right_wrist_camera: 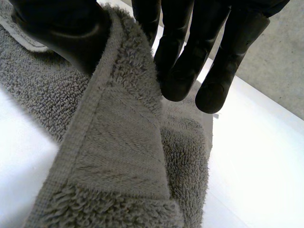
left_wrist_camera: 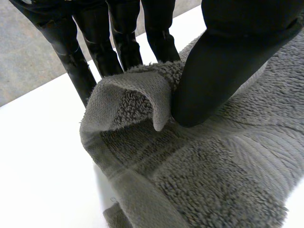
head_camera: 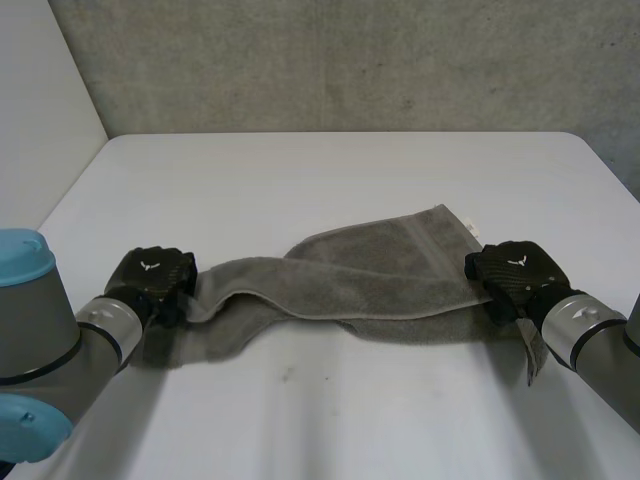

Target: Fold the towel.

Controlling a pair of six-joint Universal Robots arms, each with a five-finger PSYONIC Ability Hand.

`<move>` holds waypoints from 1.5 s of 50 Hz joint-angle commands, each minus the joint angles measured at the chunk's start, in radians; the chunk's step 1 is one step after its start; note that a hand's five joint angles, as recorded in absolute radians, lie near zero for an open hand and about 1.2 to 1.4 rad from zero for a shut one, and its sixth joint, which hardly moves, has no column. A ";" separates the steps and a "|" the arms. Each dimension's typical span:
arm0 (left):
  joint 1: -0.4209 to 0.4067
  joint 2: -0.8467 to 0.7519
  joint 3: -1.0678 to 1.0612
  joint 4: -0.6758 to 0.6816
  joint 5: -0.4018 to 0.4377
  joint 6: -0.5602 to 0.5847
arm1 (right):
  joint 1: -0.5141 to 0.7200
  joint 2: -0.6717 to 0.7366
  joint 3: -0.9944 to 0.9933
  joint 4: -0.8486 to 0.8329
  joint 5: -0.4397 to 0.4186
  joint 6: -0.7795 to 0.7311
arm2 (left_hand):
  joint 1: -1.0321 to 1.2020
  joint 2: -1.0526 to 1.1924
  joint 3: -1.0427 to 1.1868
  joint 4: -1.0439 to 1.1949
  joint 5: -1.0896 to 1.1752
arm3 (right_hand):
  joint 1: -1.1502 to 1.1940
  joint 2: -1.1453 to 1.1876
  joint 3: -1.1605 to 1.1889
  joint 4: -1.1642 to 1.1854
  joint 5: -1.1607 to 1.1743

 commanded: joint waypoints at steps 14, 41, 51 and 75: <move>-0.002 -0.025 -0.016 0.034 0.006 0.008 | 0.001 0.000 0.001 0.000 0.001 -0.012 | 0.345 0.348 0.347 0.348 0.342 | 0.057 0.065 0.050 0.055 0.037; -0.014 0.659 0.256 -0.254 0.005 -0.222 | -0.032 -0.474 -0.758 0.734 -0.028 -0.100 | 0.345 0.348 0.347 0.348 0.342 | 0.057 0.065 0.050 0.055 0.037; 0.021 0.394 0.230 -0.319 0.006 -0.221 | -0.035 -0.208 -0.760 0.940 -0.034 -0.418 | 0.345 0.348 0.347 0.348 0.342 | 0.057 0.065 0.050 0.055 0.037; -0.002 -0.059 1.053 -0.058 -0.009 -0.534 | 0.098 0.063 -1.103 0.055 0.110 -0.193 | 0.345 0.348 0.347 0.348 0.342 | 0.057 0.065 0.050 0.055 0.037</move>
